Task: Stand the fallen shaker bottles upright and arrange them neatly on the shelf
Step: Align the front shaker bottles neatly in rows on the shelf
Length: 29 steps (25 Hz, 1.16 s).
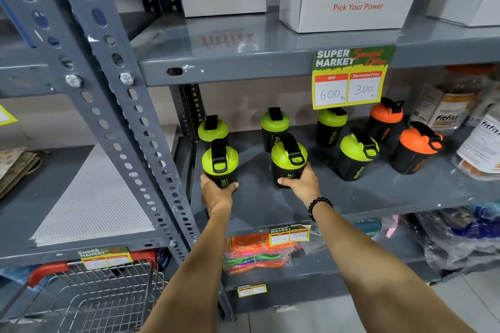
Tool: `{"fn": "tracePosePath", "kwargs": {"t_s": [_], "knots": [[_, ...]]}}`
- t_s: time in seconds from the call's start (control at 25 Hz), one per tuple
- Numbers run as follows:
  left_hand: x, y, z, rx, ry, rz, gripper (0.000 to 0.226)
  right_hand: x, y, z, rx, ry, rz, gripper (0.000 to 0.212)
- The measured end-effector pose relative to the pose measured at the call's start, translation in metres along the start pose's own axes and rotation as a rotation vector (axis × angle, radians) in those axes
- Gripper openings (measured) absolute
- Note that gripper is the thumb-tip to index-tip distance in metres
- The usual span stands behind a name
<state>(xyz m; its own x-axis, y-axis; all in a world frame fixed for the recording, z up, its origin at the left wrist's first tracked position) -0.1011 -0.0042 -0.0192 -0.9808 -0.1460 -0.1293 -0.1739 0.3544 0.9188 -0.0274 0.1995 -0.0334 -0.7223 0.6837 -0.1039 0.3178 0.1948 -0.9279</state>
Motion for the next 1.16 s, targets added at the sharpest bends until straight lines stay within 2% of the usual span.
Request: {"fn": "tracePosePath", "kwargs": {"t_s": [0.92, 1.16], "knots": [[0.000, -0.002, 0.000, 0.008, -0.029, 0.001, 0.063, -0.002, 0.001, 0.000, 0.026, -0.024, 0.022, 0.070], [0.000, -0.012, 0.002, 0.023, -0.037, -0.033, 0.081, -0.006, 0.009, -0.010, -0.007, -0.061, 0.061, 0.084]]}}
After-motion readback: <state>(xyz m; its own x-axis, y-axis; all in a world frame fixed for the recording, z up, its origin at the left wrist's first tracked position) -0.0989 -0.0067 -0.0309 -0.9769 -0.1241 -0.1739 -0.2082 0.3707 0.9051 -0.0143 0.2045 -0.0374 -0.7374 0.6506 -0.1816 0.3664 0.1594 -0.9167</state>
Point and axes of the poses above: each hand's wrist, its own x-axis towards the middle knuckle, its own z-axis out of the palm, y = z × x, the point moved 3 cm from there along x, towards the middle knuckle
